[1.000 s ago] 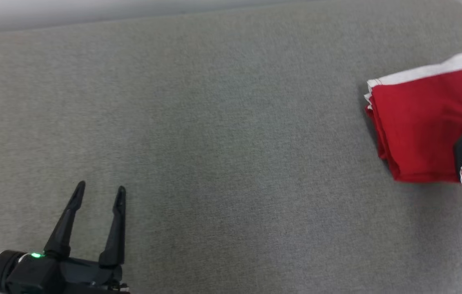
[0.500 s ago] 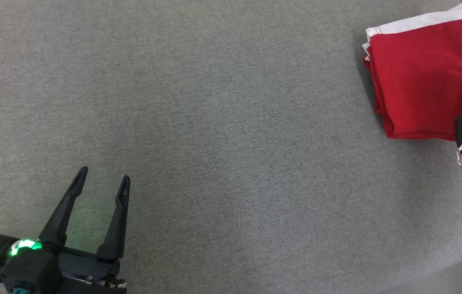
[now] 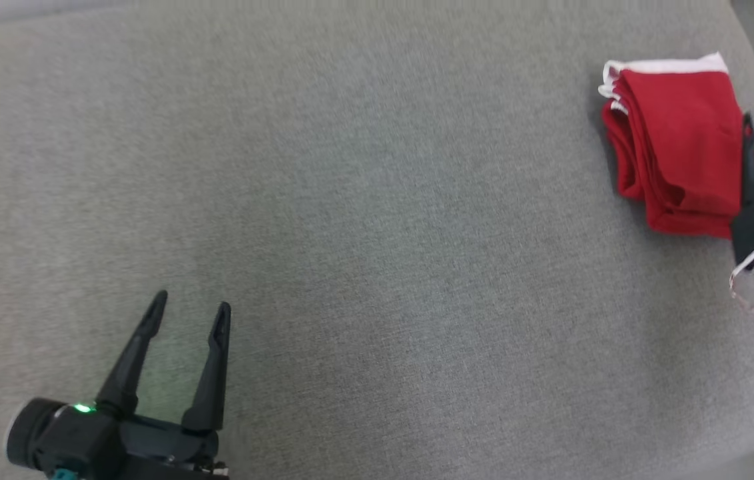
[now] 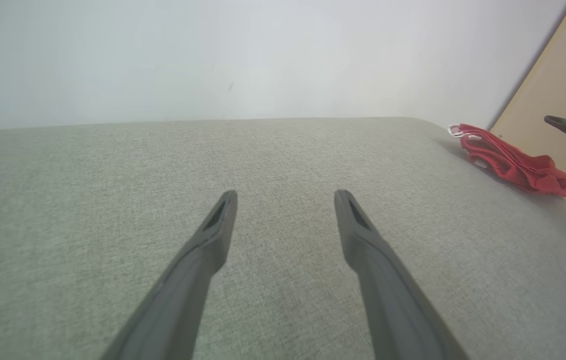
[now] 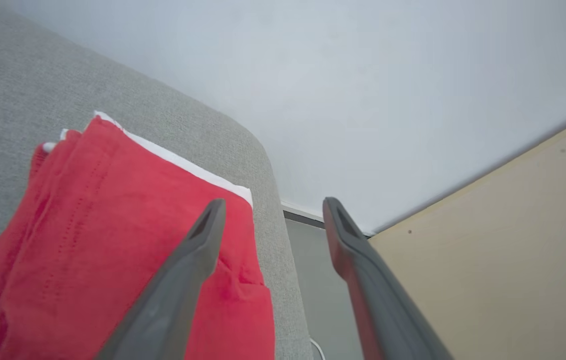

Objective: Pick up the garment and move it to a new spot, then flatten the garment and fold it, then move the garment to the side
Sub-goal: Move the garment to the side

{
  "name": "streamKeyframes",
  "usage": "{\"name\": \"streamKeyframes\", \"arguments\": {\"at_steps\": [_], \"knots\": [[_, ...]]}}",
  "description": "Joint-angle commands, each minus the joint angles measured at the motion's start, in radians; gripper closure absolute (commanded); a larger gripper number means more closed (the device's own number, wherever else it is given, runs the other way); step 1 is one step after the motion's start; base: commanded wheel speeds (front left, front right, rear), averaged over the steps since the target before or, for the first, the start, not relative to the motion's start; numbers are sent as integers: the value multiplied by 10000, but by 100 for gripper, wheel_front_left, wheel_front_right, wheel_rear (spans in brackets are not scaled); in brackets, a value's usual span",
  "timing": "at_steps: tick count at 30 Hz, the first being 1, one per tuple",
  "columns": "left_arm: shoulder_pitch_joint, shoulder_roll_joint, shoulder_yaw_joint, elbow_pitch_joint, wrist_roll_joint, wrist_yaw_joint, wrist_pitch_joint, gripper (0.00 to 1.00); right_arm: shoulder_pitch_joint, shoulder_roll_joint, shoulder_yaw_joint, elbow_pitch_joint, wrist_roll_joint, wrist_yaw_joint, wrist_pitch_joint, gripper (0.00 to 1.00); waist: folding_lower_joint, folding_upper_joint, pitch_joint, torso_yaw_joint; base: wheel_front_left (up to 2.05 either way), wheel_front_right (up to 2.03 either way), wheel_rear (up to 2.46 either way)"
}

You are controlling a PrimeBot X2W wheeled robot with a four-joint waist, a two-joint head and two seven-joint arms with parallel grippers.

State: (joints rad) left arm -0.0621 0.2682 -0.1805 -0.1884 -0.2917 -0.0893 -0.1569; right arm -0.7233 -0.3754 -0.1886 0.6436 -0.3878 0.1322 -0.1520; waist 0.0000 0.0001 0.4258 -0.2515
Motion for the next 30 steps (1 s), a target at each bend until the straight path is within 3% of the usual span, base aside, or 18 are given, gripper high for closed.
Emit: {"name": "streamKeyframes", "arguments": {"at_steps": [1,8,13,16,23,30], "knots": [[78,-132,-67,311,-42,14,-214,0,397,166,-97,51,290,-24,-142,0,0,-1,-869,510,0,0,0],[753,-565,12,1479,-275,271,-752,0,1982,628,830,-301,1642,-24,-473,0,0,-1,-2545,1178,0,0,0],[1464,-905,371,2460,-538,348,-1036,0,4115,1125,1001,-1869,4425,-23,-158,0,0,-1,-4181,1866,0,0,0],[1705,-1015,566,2760,-543,402,-1065,0,5093,1412,1037,-2970,5329,-23,124,0,0,-1,-4607,2082,0,0,0],[2043,-1140,1148,3267,-219,291,-1081,0,7056,2293,1050,-5038,5887,-23,1090,0,0,-1,-5193,2344,0,0,0],[2330,-1372,1439,3661,183,114,-1078,0,8258,2859,581,-6023,5843,-23,1560,0,0,-1,-5530,2383,0,0,0]]}}
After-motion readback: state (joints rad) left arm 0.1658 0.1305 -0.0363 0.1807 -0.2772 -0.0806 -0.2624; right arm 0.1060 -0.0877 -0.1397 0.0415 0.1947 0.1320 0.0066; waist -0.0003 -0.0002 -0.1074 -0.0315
